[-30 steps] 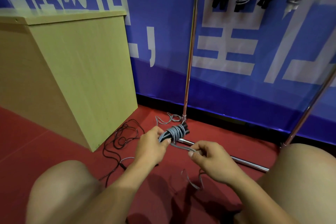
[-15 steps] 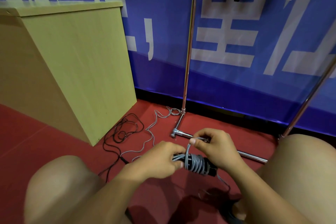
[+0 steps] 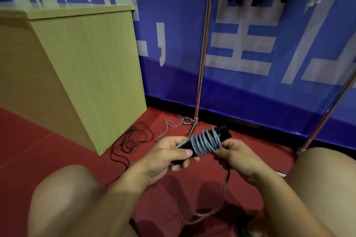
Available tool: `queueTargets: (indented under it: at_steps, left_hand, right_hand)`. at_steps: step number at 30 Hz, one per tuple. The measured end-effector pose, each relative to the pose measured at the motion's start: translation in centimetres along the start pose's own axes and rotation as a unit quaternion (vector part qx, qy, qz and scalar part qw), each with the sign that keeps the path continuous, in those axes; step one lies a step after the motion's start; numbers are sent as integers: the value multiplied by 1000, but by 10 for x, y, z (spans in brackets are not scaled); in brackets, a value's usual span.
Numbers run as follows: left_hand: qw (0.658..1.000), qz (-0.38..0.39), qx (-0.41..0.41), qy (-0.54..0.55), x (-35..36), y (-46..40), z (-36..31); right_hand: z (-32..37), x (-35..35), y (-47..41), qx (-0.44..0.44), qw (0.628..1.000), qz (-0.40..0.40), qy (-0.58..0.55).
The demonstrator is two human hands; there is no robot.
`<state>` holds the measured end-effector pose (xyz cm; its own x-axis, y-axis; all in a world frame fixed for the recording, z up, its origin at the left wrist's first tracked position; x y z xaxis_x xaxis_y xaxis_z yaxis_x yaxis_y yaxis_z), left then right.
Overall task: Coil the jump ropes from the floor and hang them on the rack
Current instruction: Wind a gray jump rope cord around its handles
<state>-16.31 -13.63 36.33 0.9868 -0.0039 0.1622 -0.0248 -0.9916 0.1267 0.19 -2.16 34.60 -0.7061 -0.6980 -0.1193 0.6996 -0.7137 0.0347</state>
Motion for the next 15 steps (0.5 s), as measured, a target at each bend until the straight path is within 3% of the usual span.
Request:
queueTargets:
  at_steps: [8,15]
  left_hand:
    - [987,-141,-16,77,-3,-7,3]
    - [953,-299,-39,-22,-18,-17,13]
  right_hand:
    - [-4,12,2,23,997,42,54]
    - [-7,14,6,20,986,54,154]
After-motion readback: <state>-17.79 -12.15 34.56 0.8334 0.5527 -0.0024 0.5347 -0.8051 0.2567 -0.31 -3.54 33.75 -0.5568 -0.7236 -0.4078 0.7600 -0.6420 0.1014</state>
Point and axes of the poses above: each hand's wrist, its own y-axis away from the middle knuckle, its own x-axis out of the palm, z = x × y, the point moved 3 cm from there along -y, towards the middle knuckle, and after that the axes turned 6 degrees about -x, right-handed, at the moved point
